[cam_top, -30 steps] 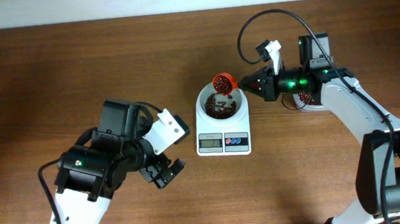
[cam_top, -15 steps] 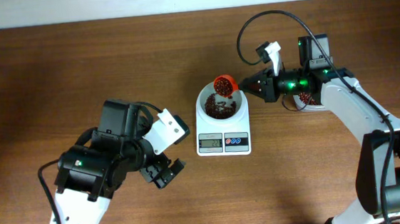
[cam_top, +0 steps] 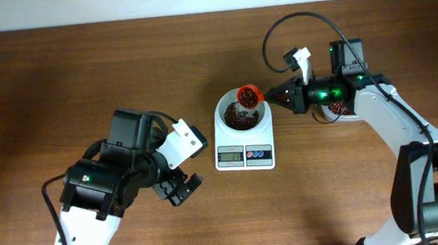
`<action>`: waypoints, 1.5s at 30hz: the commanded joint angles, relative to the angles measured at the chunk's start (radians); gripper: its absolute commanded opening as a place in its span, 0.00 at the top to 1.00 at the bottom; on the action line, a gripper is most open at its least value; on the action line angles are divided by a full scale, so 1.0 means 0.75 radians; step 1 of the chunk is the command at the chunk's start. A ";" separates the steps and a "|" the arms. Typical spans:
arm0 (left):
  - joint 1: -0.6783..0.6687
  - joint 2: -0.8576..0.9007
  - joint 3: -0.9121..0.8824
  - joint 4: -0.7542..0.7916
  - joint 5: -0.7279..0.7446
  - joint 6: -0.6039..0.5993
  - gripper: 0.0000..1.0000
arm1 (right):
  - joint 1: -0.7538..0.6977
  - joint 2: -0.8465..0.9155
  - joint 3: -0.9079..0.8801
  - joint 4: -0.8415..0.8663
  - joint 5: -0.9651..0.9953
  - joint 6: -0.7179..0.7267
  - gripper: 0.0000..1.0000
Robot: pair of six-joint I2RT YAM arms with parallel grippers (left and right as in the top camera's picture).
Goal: Scoop and weigh 50g on scale
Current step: 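Tilt the scoop over the white bowl with the right gripper to pour beans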
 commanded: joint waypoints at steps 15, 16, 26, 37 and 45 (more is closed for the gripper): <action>0.006 -0.015 0.023 -0.001 0.005 -0.018 0.01 | -0.002 -0.003 -0.005 -0.081 0.109 -0.054 0.96; 0.006 -0.015 0.023 -0.001 0.005 -0.018 0.01 | -0.003 -0.002 -0.005 -0.081 0.066 -0.092 0.96; 0.006 -0.015 0.023 -0.001 0.005 -0.018 0.01 | -0.003 -0.001 -0.005 -0.084 0.027 -0.175 0.96; 0.006 -0.015 0.023 -0.001 0.005 -0.018 0.01 | -0.002 -0.001 -0.005 -0.053 0.099 -0.134 0.96; 0.006 -0.015 0.023 -0.001 0.005 -0.018 0.01 | -0.002 -0.001 -0.005 -0.030 0.101 -0.108 0.96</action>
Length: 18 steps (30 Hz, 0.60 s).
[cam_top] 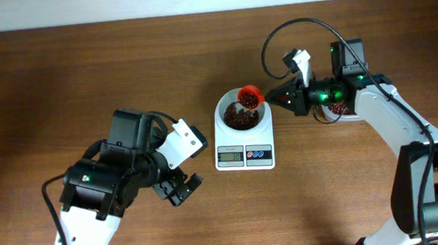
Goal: Scoop and weigh 50g on scale
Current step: 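Tilt the scoop over the white bowl with the right gripper to pour beans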
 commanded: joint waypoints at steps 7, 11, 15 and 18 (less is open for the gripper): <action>0.006 -0.015 0.023 -0.002 0.005 -0.018 0.01 | -0.001 -0.001 -0.005 -0.004 0.046 0.028 0.96; 0.006 -0.015 0.023 -0.002 0.005 -0.018 0.01 | -0.001 -0.001 -0.005 -0.009 0.045 0.028 0.96; 0.006 -0.015 0.023 -0.002 0.005 -0.018 0.01 | -0.001 -0.001 -0.005 -0.008 -0.025 0.028 0.96; 0.006 -0.015 0.023 -0.002 0.005 -0.017 0.01 | -0.001 -0.001 -0.005 -0.003 -0.044 0.028 0.96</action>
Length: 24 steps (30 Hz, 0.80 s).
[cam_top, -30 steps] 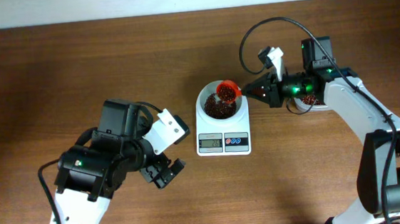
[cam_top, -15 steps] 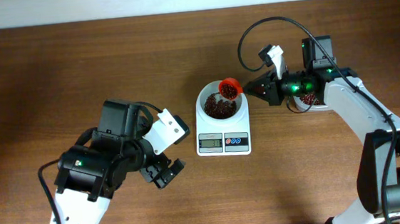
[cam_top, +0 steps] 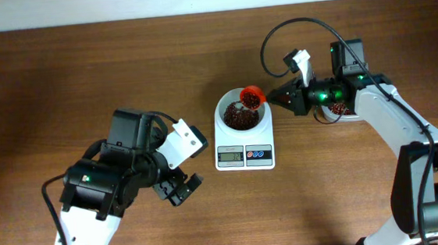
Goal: Scoop and weigh 50g on scale
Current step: 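Tilt the scoop over the white bowl with the right gripper to pour beans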
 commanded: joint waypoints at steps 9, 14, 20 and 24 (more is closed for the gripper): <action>0.006 -0.015 0.023 -0.001 0.005 -0.018 0.01 | -0.001 -0.001 -0.005 0.028 -0.052 -0.006 0.96; 0.006 -0.015 0.023 -0.001 0.005 -0.018 0.01 | -0.001 -0.001 -0.005 0.045 -0.053 -0.086 0.96; 0.006 -0.015 0.023 -0.001 0.005 -0.018 0.01 | -0.001 -0.001 -0.005 0.044 -0.079 -0.245 0.96; 0.006 -0.015 0.023 -0.001 0.005 -0.018 0.01 | -0.001 -0.001 -0.005 0.049 -0.053 -0.312 0.96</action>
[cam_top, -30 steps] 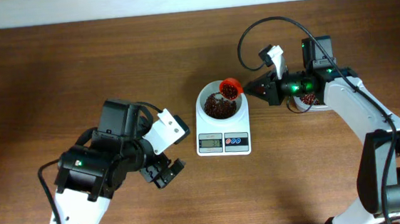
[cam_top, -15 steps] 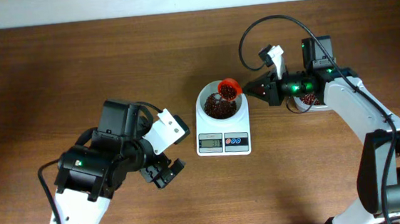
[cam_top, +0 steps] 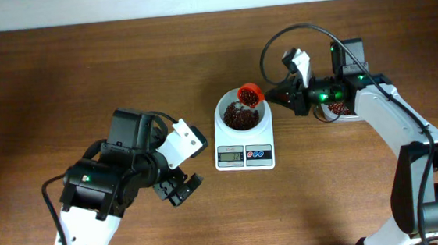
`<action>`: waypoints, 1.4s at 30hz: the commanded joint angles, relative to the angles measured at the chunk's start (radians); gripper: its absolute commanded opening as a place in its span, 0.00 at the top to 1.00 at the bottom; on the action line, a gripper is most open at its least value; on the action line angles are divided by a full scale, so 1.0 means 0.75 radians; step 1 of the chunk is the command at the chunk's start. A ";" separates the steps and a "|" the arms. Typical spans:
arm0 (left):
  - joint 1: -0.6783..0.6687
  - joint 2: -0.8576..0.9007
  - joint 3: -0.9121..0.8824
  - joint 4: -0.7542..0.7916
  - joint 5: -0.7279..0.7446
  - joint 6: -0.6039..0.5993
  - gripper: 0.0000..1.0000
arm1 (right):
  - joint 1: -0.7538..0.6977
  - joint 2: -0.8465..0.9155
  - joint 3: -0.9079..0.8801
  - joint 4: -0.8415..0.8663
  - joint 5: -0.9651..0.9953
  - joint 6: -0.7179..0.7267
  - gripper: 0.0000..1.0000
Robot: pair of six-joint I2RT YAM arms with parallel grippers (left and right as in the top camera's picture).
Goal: Scoop and weigh 50g on scale
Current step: 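Tilt the scoop over the white bowl with the right gripper to pour beans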
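A white scale (cam_top: 245, 155) stands mid-table with a white bowl (cam_top: 222, 106) on it, holding dark red-brown grains (cam_top: 239, 119). An orange scoop (cam_top: 249, 96) with grains in it hangs over the bowl's upper right rim. My right gripper (cam_top: 274, 97) is shut on the scoop's handle, reaching in from the right. The left gripper (cam_top: 179, 189) hovers open over bare table, left of and below the scale.
A second small dish of grains (cam_top: 337, 109) sits under the right arm's wrist, partly hidden. A black cable (cam_top: 305, 28) loops above the right arm. The left arm's bulk fills the lower left of the table.
The scoop has shifted a little left and its mouth now faces more upward over the bowl's rim. The right wrist has turned slightly. The left arm has not moved.
The scoop stayed over the bowl's upper right rim throughout, held by the right gripper. Its tilt changed a little from moment to moment, with grains showing in it each time. The left arm kept still.
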 commanded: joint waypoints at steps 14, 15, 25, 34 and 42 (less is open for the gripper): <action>0.006 -0.015 0.023 -0.001 0.005 -0.018 0.01 | -0.001 -0.001 -0.005 0.014 -0.054 -0.193 0.96; 0.006 -0.015 0.023 -0.001 0.005 -0.018 0.01 | -0.001 -0.001 -0.005 0.013 -0.054 -0.193 0.96; 0.006 -0.015 0.023 -0.001 0.005 -0.018 0.01 | -0.001 -0.001 -0.005 0.065 -0.053 -0.193 0.96; 0.006 -0.015 0.023 -0.001 0.005 -0.018 0.01 | -0.001 -0.001 -0.005 0.068 -0.060 -0.187 0.96; 0.006 -0.015 0.023 -0.001 0.005 -0.018 0.01 | -0.001 -0.001 -0.005 0.069 -0.065 -0.188 0.96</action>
